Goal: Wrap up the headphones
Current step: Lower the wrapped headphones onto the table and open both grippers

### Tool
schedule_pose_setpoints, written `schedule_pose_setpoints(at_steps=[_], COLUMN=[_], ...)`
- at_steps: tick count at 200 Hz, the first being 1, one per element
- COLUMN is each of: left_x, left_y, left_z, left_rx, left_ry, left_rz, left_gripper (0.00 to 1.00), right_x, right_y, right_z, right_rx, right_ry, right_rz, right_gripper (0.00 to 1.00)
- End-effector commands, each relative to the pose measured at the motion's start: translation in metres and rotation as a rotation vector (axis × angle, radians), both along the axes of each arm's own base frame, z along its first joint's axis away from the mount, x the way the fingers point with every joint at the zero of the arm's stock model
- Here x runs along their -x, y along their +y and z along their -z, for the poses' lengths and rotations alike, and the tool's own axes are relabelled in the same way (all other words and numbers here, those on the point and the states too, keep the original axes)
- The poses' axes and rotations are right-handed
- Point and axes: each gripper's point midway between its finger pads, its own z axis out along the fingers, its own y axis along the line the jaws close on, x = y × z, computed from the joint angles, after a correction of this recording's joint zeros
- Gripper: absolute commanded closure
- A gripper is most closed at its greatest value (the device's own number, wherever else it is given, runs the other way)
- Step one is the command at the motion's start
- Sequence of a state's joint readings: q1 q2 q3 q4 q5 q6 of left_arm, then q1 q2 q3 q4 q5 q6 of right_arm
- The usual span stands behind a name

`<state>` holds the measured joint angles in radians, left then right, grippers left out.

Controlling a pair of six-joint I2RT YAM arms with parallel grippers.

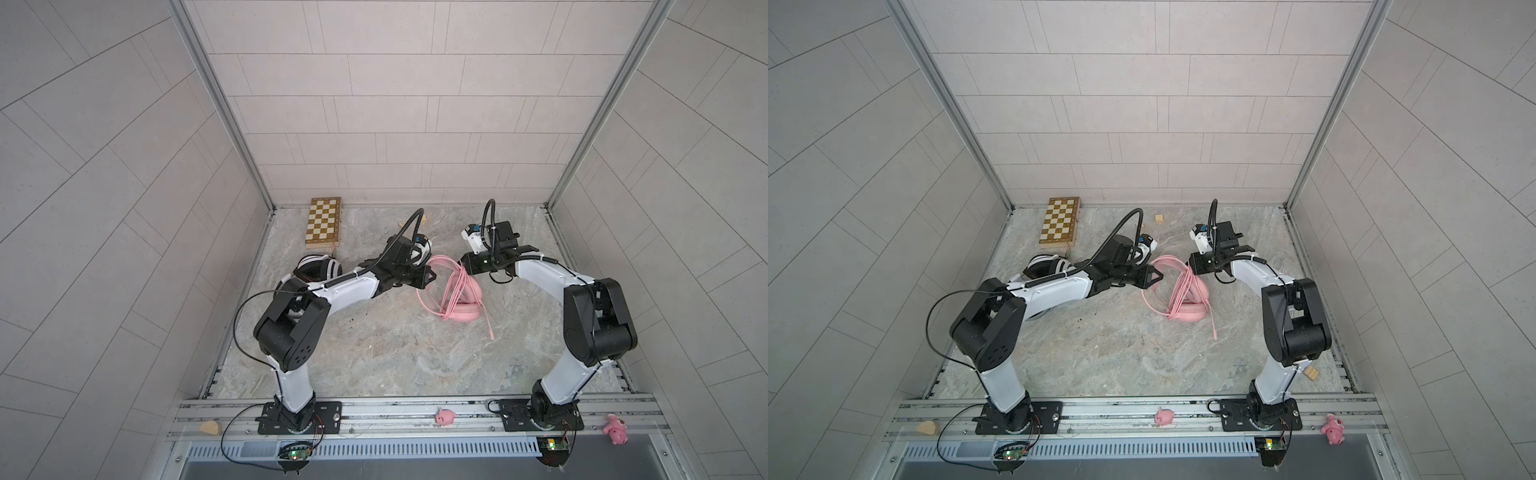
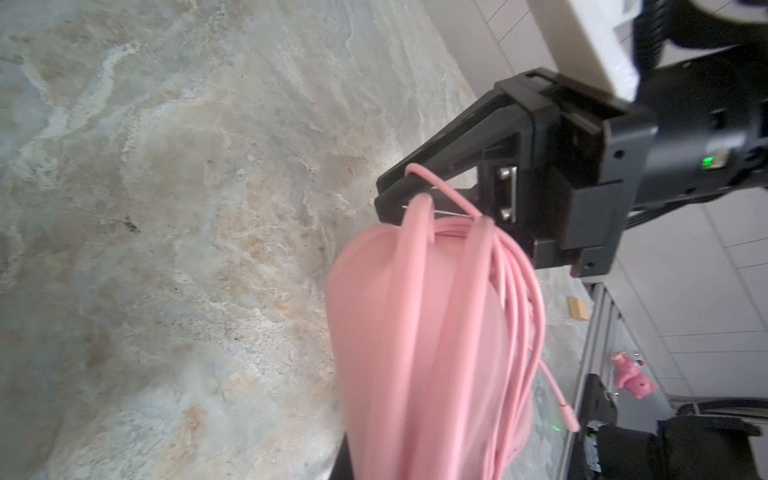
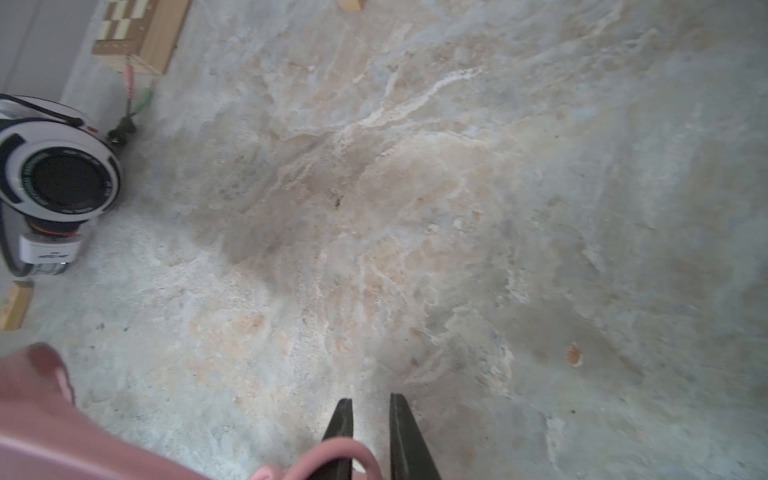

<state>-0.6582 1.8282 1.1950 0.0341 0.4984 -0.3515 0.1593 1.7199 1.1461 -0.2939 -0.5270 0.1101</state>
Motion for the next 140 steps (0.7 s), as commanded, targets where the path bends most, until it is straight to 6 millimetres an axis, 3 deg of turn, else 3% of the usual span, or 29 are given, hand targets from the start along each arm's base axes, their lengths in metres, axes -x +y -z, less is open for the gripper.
schedule_pose_setpoints(at_steps=[1,44,81,140], left_x=[-0.001,-0.010,-0.008,-0.012], left_y=[-0.028,-0.027,-0.016,0.017], left_z=[0.012,0.039,0.053,0.051], left_rx=[-0.072,-0.169,-0.272,-0.485], left_ry=[-0.063,-0.041,-0.031,-0.058], left_rz=[0.052,0.008,0.004,-0.015], left_gripper=[0.89,0.77,0.66,0.43], right_x=[0.028,0.037,0.040,0.048], right_y=[0.009,0.002,0.002,-0.014], right_z=[0.031,0.050,0.050,0.042], right_rx=[0.059,0.122,0.117,0.199], right_ry=[0.167,0.295,0.320,0.329], right_rz=[-0.056,-0.068,-0.066,-0.026], right_gripper=[0.82,0.82,0.75,0.56])
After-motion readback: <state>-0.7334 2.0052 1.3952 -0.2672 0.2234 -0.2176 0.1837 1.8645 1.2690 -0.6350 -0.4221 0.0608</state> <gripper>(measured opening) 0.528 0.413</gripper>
